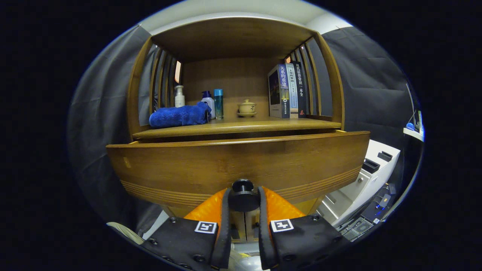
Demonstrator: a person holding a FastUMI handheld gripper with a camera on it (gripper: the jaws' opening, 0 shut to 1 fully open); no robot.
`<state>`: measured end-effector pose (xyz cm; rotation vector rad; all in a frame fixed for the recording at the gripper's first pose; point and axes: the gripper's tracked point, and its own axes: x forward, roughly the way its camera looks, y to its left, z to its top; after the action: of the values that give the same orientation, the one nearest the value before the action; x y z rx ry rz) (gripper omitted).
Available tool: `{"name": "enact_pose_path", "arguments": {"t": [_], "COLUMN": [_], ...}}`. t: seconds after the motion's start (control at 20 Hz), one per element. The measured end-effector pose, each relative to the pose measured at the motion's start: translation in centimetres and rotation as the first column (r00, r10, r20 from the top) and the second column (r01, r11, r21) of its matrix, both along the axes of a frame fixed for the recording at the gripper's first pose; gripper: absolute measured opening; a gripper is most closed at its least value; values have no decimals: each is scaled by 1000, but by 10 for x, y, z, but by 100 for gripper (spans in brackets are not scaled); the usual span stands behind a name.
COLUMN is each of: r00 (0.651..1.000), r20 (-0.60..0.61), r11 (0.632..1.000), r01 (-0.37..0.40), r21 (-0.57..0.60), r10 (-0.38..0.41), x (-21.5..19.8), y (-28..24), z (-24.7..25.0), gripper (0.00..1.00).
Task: Pull open the drawer, take out the items inside it, and place them on the countertop above the cabinet.
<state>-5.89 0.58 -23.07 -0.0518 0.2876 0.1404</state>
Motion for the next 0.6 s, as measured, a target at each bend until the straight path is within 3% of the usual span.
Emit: {"name": "enact_pose_path", "arguments": {"t": [0.6], "r00": [1000], "r20": [-2], "r11": [1000], "r01": [4], "r21": [-1], "r10": [-4], "x": [-70], "y": [-12], "z": [-3], "gripper": [39]}}
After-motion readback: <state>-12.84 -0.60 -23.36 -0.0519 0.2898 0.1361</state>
